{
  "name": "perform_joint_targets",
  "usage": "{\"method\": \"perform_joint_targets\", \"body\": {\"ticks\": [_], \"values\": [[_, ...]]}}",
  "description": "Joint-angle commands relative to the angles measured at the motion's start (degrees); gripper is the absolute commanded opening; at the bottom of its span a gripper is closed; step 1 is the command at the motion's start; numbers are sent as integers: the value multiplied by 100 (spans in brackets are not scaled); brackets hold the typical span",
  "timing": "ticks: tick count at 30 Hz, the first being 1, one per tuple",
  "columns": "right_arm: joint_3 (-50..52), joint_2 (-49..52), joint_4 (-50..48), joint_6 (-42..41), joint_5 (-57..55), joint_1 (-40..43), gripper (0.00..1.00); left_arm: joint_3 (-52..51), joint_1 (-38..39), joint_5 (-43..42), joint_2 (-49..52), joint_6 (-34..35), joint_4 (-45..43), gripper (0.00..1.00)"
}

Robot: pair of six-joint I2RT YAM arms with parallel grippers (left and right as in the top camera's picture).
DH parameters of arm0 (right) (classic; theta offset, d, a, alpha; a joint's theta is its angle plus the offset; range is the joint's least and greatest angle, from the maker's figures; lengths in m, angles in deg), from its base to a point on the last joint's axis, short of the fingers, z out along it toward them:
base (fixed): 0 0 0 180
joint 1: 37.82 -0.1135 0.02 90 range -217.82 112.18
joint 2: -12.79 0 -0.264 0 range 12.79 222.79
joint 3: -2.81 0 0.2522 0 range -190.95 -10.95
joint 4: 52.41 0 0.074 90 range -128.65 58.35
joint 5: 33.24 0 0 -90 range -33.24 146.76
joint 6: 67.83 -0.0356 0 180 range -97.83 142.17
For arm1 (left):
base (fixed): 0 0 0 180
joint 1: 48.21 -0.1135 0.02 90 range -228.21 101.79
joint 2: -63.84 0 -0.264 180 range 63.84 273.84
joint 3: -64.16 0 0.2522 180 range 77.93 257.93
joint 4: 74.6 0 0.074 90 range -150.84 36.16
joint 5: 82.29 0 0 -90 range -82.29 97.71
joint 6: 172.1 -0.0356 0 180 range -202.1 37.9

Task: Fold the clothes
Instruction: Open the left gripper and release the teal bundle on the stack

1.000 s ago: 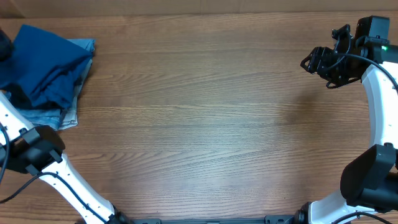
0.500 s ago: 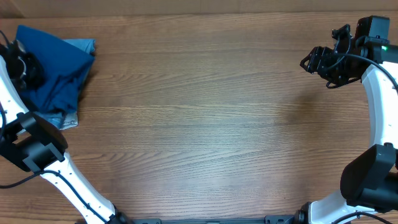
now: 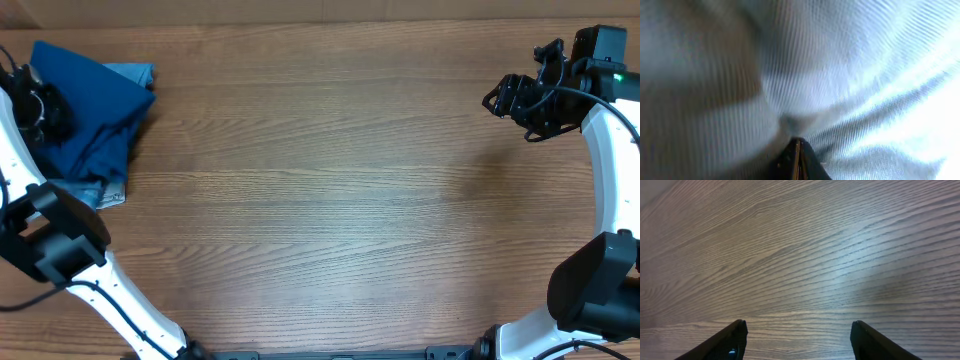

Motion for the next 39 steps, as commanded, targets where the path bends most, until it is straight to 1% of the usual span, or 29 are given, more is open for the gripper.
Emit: {"method": "perform_joint_targets", "body": {"ticks": [1, 4, 7, 9, 13, 16, 19, 22, 26, 28, 29, 30, 31, 32, 34, 39], "values": [[-9, 2, -39, 11, 7, 7, 70, 236, -55, 229, -855, 214, -238, 10], [-9, 2, -37, 13, 4, 7, 70, 236, -107, 455, -918, 348, -308, 11], [-9, 2, -37, 13, 4, 7, 71, 219, -179, 1128, -743, 584, -212, 8], [-9, 2, -31, 13, 4, 7, 71, 164, -199, 1360, -586, 616, -188, 7], [-9, 2, -31, 13, 7, 7, 71, -33, -254, 1388, -221, 616, -319, 4], [-9, 2, -7, 13, 4, 7, 71, -55, -260, 1390, 166, 595, -291, 4], [-9, 2, 15, 13, 4, 7, 71, -52, -293, 1434, 247, 601, -199, 4], [-9, 2, 11, 13, 4, 7, 72, 116, -334, 1309, 26, 667, -181, 4], [-13, 0, -103, 13, 7, 9, 74, 402, -289, 605, -769, 667, -216, 4], [-52, -22, -85, 13, 7, 20, 82, 546, -232, 39, -1196, 667, -262, 4], [-59, -52, -74, 13, 7, 37, 93, 619, -181, -341, -1467, 667, -319, 9], [-59, -98, -74, 13, 4, 66, 100, 656, -133, -608, -1705, 664, -376, 17], [-59, -136, -81, 13, 4, 103, 100, 664, -74, -833, -1980, 664, -479, 34], [-59, -151, -83, 13, 4, 133, 100, 664, -26, -927, -2184, 667, -564, 62], [-59, -149, -79, 13, 4, 195, 100, 664, 103, -968, -2575, 664, -695, 100], [-59, -146, -79, 13, 4, 201, 100, 664, 286, -966, -2968, 662, -691, 100]]}}
